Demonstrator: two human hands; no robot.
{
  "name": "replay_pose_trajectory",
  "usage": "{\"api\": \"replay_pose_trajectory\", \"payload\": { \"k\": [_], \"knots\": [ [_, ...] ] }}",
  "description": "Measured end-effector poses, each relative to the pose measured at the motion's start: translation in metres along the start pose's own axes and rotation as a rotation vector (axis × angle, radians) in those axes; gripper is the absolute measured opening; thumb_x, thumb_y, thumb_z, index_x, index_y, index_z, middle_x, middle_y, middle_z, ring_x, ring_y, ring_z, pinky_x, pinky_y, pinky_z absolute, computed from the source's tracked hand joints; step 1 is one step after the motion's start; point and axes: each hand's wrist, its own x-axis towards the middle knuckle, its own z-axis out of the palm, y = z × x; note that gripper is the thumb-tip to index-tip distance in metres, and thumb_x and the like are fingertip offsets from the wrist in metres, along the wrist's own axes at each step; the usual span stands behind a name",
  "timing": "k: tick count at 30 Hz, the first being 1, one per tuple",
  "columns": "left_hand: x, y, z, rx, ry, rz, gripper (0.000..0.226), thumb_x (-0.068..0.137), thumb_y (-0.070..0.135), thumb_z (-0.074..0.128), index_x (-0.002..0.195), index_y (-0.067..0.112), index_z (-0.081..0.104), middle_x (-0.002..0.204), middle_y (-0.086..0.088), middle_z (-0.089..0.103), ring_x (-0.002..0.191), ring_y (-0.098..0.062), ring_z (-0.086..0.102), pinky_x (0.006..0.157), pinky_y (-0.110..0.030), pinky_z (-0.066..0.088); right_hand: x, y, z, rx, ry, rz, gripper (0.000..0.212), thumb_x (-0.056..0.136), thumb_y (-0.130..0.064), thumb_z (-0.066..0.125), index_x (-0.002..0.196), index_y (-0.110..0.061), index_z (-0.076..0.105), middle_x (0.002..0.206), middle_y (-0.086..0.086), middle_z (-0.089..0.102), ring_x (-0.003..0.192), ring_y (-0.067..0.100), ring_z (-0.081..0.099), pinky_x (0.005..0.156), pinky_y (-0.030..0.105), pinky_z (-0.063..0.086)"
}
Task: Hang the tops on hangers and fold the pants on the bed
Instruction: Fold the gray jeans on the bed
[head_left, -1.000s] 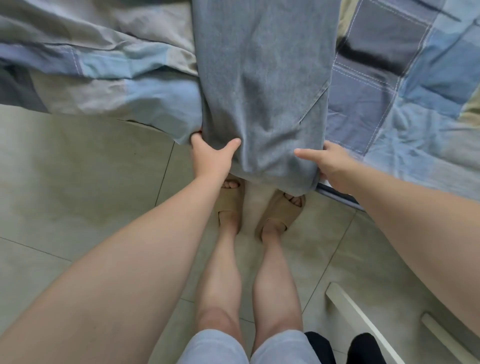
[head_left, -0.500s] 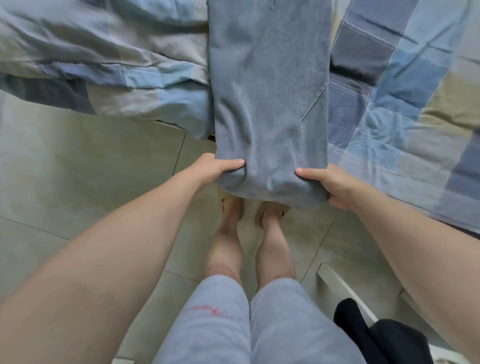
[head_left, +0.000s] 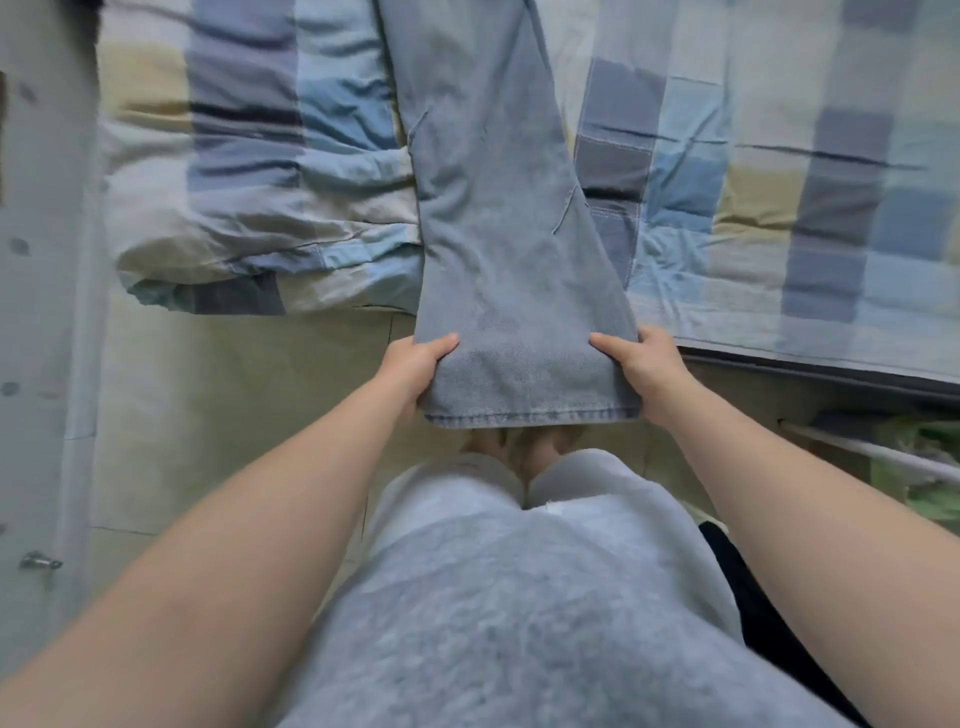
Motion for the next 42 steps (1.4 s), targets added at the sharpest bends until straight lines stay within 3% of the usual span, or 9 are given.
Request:
{"api": "replay_pose_trajectory", "payload": {
  "k": [6,8,10,12,15,18,26,29,42],
  "knots": [
    [-0.037,-0.004,-0.014,-0.042,0.011,-0.065,0.039,0.092,0.031,0.073,0.122,0.009,0.066,0.114,-0.008,0.073,0.102,-0.027,0.071,0.095,-0.046,0.057,-0.047,0.005,0.013,0.111,0.046,0.073,0.027,0.088,-0.026,0.075,0.109,-0.011,0.070,0.101,0.007,0.075,0.091,0.027,0.072,0.080,0.039,0.058],
    [-0.045,-0.010,-0.020,-0.086,-0.002,-0.076,0.038,0.095,0.031,0.069,0.125,0.009,0.063,0.111,-0.006,0.073,0.091,-0.024,0.072,0.073,-0.037,0.063,-0.062,0.007,0.017,0.149,0.044,0.063,0.017,0.090,-0.027,0.072,0.104,-0.017,0.069,0.093,0.001,0.075,0.079,0.021,0.072,0.064,0.032,0.056],
    [-0.055,-0.018,-0.027,-0.100,0.001,-0.075,0.034,0.097,0.031,0.066,0.124,0.011,0.062,0.101,-0.002,0.072,0.070,-0.017,0.067,0.046,-0.024,0.053,-0.078,0.010,0.023,0.136,0.036,0.055,0.008,0.093,-0.030,0.069,0.098,-0.024,0.066,0.087,-0.005,0.071,0.070,0.016,0.066,0.055,0.026,0.046],
    [-0.064,-0.032,-0.036,-0.111,0.031,-0.065,0.031,0.098,0.030,0.065,0.123,0.012,0.062,0.090,-0.002,0.068,0.058,-0.014,0.060,0.040,-0.019,0.045,-0.094,0.016,0.030,0.120,0.032,0.047,0.005,0.096,-0.030,0.064,0.097,-0.026,0.063,0.083,-0.005,0.064,0.063,0.015,0.055,0.050,0.025,0.038],
    [-0.080,-0.055,-0.052,-0.208,0.068,-0.070,0.017,0.099,0.021,0.063,0.113,0.011,0.061,0.074,-0.002,0.062,0.041,-0.012,0.052,0.037,-0.016,0.040,-0.118,0.034,0.044,0.153,-0.005,0.055,0.008,0.099,-0.025,0.059,0.107,-0.023,0.062,0.079,-0.002,0.055,0.045,0.011,0.040,0.039,0.017,0.028],
    [-0.095,-0.084,-0.074,-0.320,0.097,-0.068,0.009,0.099,0.014,0.061,0.108,0.012,0.060,0.070,-0.001,0.057,0.043,-0.011,0.047,0.037,-0.014,0.039,-0.145,0.064,0.062,0.177,-0.047,0.063,0.010,0.099,-0.020,0.057,0.108,-0.019,0.062,0.077,0.000,0.052,0.042,0.009,0.035,0.037,0.014,0.024],
    [-0.146,-0.191,-0.136,-0.238,0.107,-0.144,0.012,0.103,0.022,0.054,0.092,0.016,0.055,0.053,0.001,0.051,0.031,-0.009,0.043,0.034,-0.013,0.035,-0.220,0.170,0.095,0.179,-0.101,0.193,0.009,0.097,-0.021,0.061,0.088,-0.019,0.058,0.060,-0.001,0.055,0.043,0.010,0.048,0.038,0.016,0.031],
    [-0.164,-0.215,-0.152,-0.172,0.156,-0.165,0.008,0.102,0.023,0.054,0.097,0.018,0.057,0.060,0.001,0.054,0.041,-0.011,0.045,0.035,-0.013,0.034,-0.238,0.196,0.097,0.133,-0.152,0.226,0.015,0.096,-0.024,0.063,0.084,-0.018,0.057,0.056,-0.001,0.057,0.049,0.013,0.049,0.041,0.017,0.034],
    [-0.172,-0.152,-0.137,-0.154,0.169,-0.065,0.010,0.094,0.028,0.054,0.091,0.021,0.060,0.078,0.002,0.067,0.056,-0.015,0.056,0.050,-0.021,0.043,-0.225,0.136,0.086,0.286,-0.100,0.173,0.009,0.092,-0.027,0.067,0.094,-0.019,0.064,0.081,0.002,0.066,0.067,0.017,0.059,0.053,0.025,0.045]
  ]
}}
